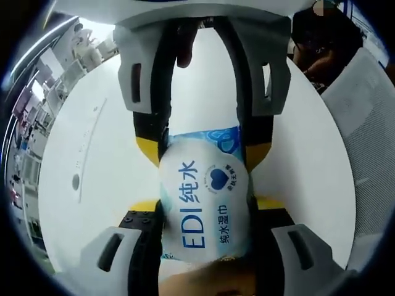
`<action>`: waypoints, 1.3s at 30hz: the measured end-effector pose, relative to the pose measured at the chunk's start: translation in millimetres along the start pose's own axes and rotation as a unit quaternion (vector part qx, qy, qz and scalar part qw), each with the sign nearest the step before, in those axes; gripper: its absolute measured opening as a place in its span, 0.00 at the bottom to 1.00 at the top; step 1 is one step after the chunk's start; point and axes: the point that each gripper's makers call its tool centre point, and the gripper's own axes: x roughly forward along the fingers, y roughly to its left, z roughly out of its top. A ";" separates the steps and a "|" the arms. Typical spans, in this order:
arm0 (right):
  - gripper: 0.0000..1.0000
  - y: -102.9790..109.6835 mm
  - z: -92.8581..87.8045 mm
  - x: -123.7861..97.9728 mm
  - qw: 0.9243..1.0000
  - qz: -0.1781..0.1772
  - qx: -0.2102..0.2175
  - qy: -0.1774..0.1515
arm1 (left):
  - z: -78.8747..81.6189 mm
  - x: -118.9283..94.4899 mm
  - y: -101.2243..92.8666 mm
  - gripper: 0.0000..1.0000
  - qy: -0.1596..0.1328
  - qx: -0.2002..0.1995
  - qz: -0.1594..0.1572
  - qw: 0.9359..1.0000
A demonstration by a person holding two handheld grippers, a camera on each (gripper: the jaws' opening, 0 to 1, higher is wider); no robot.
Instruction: Operate the shoe box by opening the lid, removing the specified soft item, and placing it in the target area until the item is outside and the box remains undamaged.
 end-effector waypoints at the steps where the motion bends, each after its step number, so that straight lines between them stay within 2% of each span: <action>1: 0.49 0.5 0.4 -0.7 1.000 -0.003 -0.002 0.002 | 0.1 -1.8 0.1 0.57 -0.001 0.004 0.002 1.000; 8: 0.49 0.4 0.3 -7.1 1.000 -0.015 0.008 0.002 | -3.1 -17.3 4.3 0.63 -0.004 0.013 0.013 1.000; 13: 0.47 -1.1 2.3 -16.1 0.999 -0.028 0.038 -0.014 | -9.2 -30.3 5.4 0.64 -0.008 0.007 0.022 1.000; 22: 0.49 0.9 1.8 -29.8 0.994 -0.045 0.091 -0.030 | -10.2 -55.7 13.2 0.62 -0.040 -0.044 0.048 0.997; 25: 0.50 -1.3 7.1 -37.8 0.990 -0.057 0.116 -0.048 | -9.0 -66.0 17.9 0.62 -0.063 -0.084 0.059 0.993; 29: 0.50 -2.6 9.9 -44.9 0.984 -0.065 0.150 -0.064 | -12.6 -80.3 20.2 0.62 -0.076 -0.109 0.071 0.989; 31: 0.51 -3.4 9.4 -48.2 0.981 -0.072 0.165 -0.069 | -11.3 -88.6 20.3 0.62 -0.095 -0.141 0.083 0.982; 35: 0.51 -4.4 16.1 -55.6 0.971 -0.082 0.203 -0.098 | -11.6 -102.7 17.7 0.62 -0.128 -0.194 0.095 0.968; 39: 0.52 -5.3 22.8 -63.4 0.956 -0.093 0.246 -0.130 | -23.6 -108.1 13.6 0.62 -0.126 -0.205 0.106 0.965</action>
